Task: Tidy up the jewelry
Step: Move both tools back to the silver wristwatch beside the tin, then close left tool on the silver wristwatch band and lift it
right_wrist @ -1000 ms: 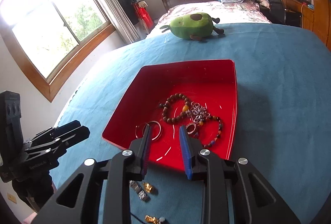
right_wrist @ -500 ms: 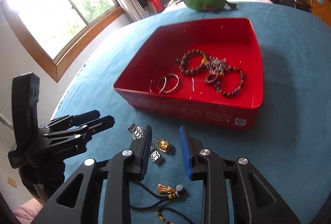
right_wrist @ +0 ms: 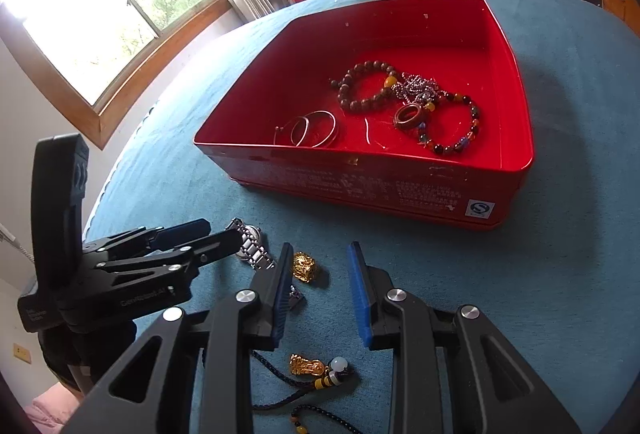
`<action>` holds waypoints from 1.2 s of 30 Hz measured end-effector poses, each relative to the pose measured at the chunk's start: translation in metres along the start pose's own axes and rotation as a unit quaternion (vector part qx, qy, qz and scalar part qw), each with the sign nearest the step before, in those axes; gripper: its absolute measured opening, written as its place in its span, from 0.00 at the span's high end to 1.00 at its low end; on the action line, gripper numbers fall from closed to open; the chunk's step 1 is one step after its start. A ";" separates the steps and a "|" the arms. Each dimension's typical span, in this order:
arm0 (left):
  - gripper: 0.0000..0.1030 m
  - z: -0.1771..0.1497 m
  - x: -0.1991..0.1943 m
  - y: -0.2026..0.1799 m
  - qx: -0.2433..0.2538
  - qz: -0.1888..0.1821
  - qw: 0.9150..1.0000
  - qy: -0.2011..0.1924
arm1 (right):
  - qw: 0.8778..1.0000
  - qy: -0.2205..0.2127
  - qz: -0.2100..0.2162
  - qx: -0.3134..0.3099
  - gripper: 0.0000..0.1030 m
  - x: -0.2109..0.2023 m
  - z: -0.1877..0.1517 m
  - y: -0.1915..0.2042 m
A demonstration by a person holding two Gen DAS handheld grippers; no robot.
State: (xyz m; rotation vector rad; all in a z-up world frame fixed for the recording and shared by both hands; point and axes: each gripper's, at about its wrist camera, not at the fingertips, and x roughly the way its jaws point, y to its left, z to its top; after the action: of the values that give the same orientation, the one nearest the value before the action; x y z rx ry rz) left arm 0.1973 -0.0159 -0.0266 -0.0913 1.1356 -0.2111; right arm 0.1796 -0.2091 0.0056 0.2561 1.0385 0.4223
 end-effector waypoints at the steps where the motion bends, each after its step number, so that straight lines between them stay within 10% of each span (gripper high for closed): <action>1: 0.49 0.001 0.002 -0.001 -0.004 0.001 1.000 0.002 | 1.000 0.000 0.001 0.000 0.73 0.000 0.000 0.001; 15: 0.47 -0.006 0.017 -0.020 -0.053 0.034 0.998 0.013 | 1.000 0.005 0.012 0.008 0.72 0.002 0.001 -0.007; 31: 0.94 0.002 0.002 0.015 -0.028 0.014 1.000 0.001 | 0.999 0.032 0.037 0.006 0.66 0.024 -0.003 0.000; 36: 0.94 0.004 -0.003 0.033 -0.056 0.004 0.998 0.004 | 0.998 0.045 0.032 0.000 0.64 0.036 -0.003 0.005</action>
State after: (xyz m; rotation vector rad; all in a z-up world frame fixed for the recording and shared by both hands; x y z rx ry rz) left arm 0.2041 0.0171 -0.0280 -0.1850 1.1557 -0.1420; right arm 0.1917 -0.1876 -0.0220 0.2736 1.1198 0.4959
